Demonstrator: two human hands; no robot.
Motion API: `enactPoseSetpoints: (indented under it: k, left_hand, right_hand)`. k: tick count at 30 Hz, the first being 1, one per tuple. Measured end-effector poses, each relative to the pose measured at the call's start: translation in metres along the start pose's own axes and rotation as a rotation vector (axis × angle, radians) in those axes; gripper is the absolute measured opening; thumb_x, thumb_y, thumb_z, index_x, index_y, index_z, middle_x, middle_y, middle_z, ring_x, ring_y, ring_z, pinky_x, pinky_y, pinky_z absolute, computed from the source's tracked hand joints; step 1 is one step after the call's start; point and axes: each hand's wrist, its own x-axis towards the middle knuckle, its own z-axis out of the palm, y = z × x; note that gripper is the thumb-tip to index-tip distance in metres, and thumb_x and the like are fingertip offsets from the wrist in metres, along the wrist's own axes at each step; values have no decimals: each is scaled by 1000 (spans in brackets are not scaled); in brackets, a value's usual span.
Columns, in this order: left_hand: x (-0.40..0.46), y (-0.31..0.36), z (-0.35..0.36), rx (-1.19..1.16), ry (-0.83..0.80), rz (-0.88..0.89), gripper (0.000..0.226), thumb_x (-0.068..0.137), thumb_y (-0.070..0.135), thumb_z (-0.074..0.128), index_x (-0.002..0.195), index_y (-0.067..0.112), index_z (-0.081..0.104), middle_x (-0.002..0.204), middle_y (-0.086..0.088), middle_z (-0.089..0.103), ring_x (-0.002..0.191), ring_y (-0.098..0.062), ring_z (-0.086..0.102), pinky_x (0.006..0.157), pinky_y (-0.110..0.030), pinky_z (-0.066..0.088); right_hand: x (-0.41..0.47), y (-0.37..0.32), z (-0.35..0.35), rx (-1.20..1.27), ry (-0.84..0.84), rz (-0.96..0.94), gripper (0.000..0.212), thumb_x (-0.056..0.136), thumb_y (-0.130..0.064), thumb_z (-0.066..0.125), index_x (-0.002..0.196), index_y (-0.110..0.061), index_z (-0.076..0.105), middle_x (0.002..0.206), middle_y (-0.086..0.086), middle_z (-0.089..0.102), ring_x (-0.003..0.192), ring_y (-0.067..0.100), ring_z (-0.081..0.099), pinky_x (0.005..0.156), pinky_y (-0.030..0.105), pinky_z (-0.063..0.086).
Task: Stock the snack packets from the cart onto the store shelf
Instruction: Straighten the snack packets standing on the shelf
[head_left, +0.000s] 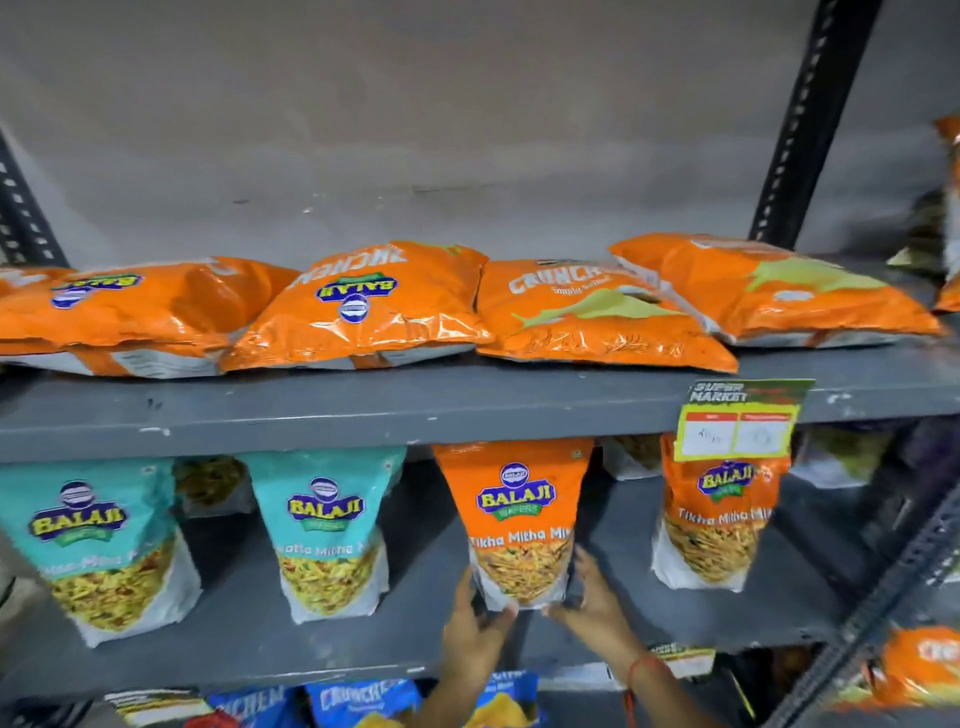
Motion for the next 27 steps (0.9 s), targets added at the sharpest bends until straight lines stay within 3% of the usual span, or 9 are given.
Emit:
enactPoseSetpoints:
  k: [2,5,10,13,17,20,23,25,27]
  left_hand:
    - [6,-4,7,11,66,-15,74,73,40,73,137,31,38,125,6,62,111,-18,64,97,-41,51]
    - [15,-10,13,45,105,-10,77,63,66,63,133,44,38,127,7,64,112,-15,64,98,-46,52]
    - [14,-4,14,71,137,7,64,77,45,68,135,36,41,124,2,66,112,-19,64,98,-41,50]
    - [4,-2,14,100,227,27,35,79,37,68,109,43,52,107,3,73,95,-14,69,90,-40,56]
    - [-15,7,31,203,223,161,19,79,33,64,93,44,54,79,14,73,75,-7,68,75,-39,57]
    - [-18,26,64,244,109,266,17,78,32,63,91,41,57,80,20,70,72,-3,66,72,-36,57]
    - [-8,44,105,231,-78,294,27,78,25,70,92,44,57,82,11,71,78,-1,66,80,-30,57]
    - [1,58,131,222,-215,243,41,78,18,72,103,44,51,98,7,67,81,3,63,78,-13,52]
    - [10,70,155,181,-329,163,57,79,14,72,128,26,46,113,0,60,88,3,59,80,-11,47]
  right_hand:
    - [10,4,0,-16,-66,-32,70,70,-1,74,126,-29,40,120,-11,57,106,2,55,80,7,44]
    - [25,14,1,32,-63,-48,62,69,-4,71,116,-37,48,121,-7,64,111,8,60,87,18,49]
    - [31,13,-1,41,-136,-37,72,62,-24,75,124,-40,43,129,-6,59,118,8,56,100,36,48]
    - [29,15,-4,46,-122,-76,80,61,-26,79,129,-40,40,132,-8,55,122,8,52,103,41,46]
    - [5,11,-19,8,166,-150,67,71,-14,76,129,-28,46,129,-6,51,120,11,49,99,39,47]
    - [-14,7,-52,-14,529,-239,43,77,-9,70,113,-26,55,113,-2,59,103,18,58,83,39,53]
    - [-18,13,-99,67,823,-192,40,78,1,64,114,-15,54,107,6,52,94,28,56,72,41,48]
    - [-14,25,-130,89,890,-138,46,80,3,62,122,-10,49,114,12,48,101,35,54,72,39,43]
    - [-5,41,-159,147,791,-27,61,81,2,64,136,-7,38,133,19,44,115,38,51,80,40,44]
